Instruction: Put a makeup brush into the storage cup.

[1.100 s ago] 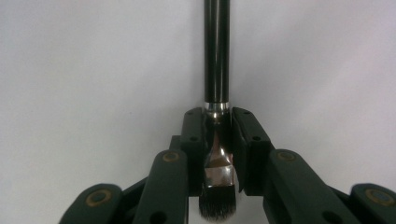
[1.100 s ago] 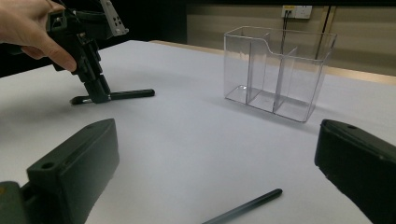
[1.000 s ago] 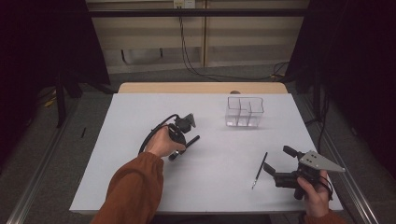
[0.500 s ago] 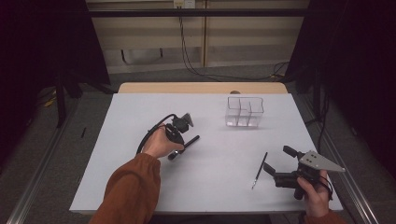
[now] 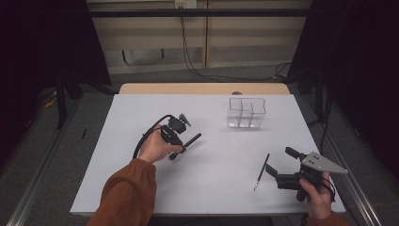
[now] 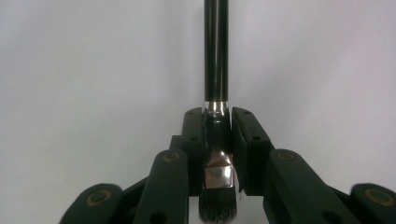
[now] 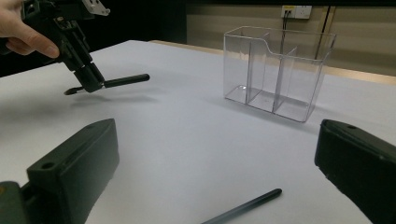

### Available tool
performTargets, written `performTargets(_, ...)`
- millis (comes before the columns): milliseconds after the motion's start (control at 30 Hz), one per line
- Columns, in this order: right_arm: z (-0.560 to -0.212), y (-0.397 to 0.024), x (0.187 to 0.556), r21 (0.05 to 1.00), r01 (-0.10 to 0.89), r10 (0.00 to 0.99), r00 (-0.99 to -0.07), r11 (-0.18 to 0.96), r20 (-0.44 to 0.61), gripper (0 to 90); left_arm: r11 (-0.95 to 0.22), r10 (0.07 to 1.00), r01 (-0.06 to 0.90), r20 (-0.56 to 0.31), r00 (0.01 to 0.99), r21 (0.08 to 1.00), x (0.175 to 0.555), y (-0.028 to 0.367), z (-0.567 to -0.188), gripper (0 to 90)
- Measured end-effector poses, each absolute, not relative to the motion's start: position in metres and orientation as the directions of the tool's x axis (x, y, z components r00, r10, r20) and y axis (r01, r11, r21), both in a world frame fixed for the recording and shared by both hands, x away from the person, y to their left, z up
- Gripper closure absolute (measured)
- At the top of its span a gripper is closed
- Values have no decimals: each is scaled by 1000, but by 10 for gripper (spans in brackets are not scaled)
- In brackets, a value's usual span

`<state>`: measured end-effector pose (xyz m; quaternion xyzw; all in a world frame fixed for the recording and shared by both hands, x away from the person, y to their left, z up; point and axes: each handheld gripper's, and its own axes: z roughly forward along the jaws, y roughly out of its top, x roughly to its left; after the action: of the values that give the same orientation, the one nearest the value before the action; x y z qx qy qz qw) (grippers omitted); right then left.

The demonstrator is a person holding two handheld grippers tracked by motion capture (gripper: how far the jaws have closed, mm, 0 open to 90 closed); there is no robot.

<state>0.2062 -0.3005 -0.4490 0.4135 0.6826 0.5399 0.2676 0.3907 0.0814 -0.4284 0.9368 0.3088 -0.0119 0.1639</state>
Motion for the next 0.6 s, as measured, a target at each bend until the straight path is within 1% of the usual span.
performTargets(133,-449,-301,206,958,276,854,-514,75,81,0,-751,573,568,-95,814,337,385,80,-428,760)
performTargets(333,-449,-301,206,958,276,854,-514,75,81,0,-723,570,565,-118,813,398,382,86,-426,760)
performTargets(467,-449,-301,206,959,275,854,-514,74,81,0,-682,584,574,-135,801,454,381,96,-426,760)
performTargets(600,-449,-301,206,959,275,854,-514,74,81,0,-652,580,561,-142,803,511,378,106,-425,760)
